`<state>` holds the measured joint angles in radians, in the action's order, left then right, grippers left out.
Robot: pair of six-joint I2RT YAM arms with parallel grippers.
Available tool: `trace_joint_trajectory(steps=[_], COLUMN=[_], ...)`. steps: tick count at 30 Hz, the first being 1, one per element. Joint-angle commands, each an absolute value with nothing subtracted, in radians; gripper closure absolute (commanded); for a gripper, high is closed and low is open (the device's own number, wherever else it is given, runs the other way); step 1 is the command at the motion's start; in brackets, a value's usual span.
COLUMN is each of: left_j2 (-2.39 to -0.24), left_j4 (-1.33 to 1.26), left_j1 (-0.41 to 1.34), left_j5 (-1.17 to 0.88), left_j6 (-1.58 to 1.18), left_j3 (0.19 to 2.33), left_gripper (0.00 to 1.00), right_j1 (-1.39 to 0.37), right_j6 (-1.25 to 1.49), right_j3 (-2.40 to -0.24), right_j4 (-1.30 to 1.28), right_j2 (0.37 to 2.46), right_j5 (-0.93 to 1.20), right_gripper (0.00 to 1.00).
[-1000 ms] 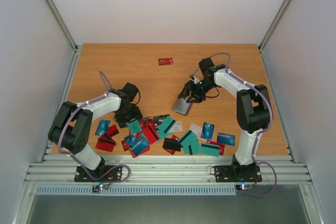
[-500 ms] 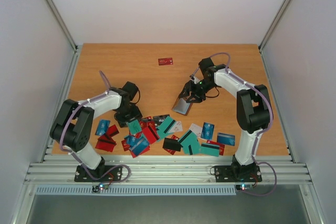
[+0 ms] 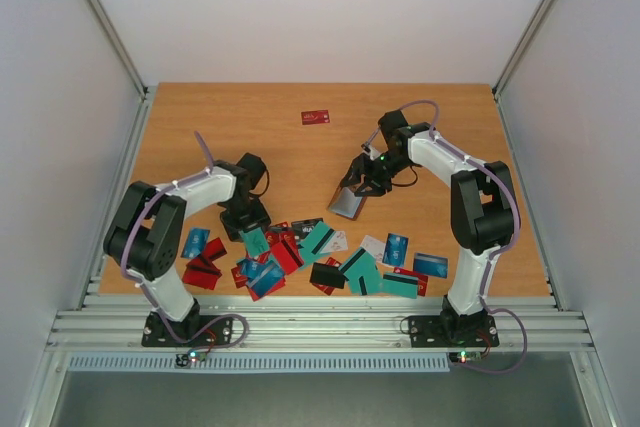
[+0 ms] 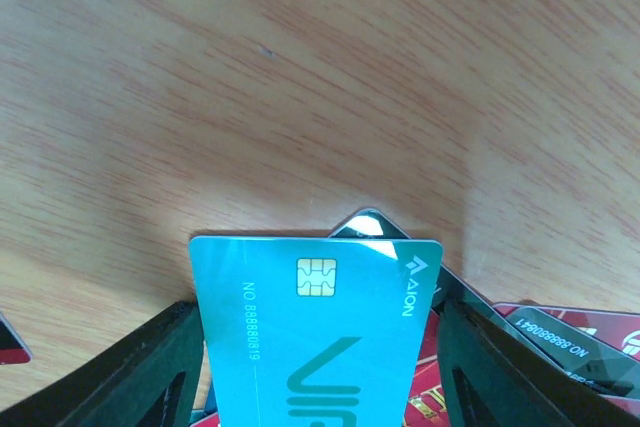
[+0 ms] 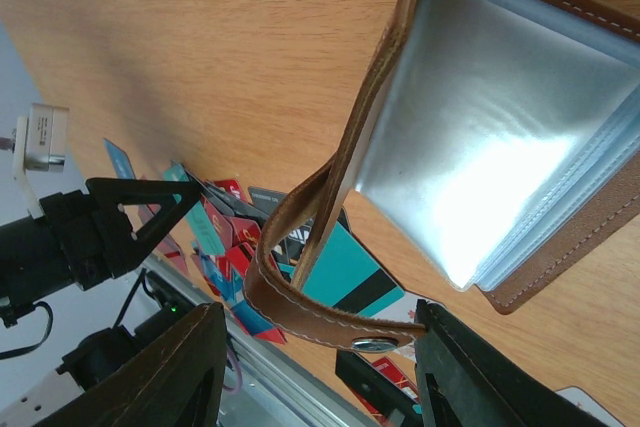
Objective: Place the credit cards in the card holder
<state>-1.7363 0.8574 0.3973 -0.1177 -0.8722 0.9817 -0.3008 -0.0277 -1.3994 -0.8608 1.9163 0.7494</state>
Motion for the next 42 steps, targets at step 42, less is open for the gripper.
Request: trace_joint_trajectory(steps=[42], left_j2=[-1.538], left_j4=[0.814], left_j1=[0.384], left_j5=[-0.031], left_j6=[-0.787], left_j3=[0.942], left_gripper=[0.45], right_j1=[-0.284], right_j6=[-0.083], right_j3=[-1.416], right_j4=[-0.95], right_j2=[1.739], right_j5=[0.707], right_gripper=[0.47])
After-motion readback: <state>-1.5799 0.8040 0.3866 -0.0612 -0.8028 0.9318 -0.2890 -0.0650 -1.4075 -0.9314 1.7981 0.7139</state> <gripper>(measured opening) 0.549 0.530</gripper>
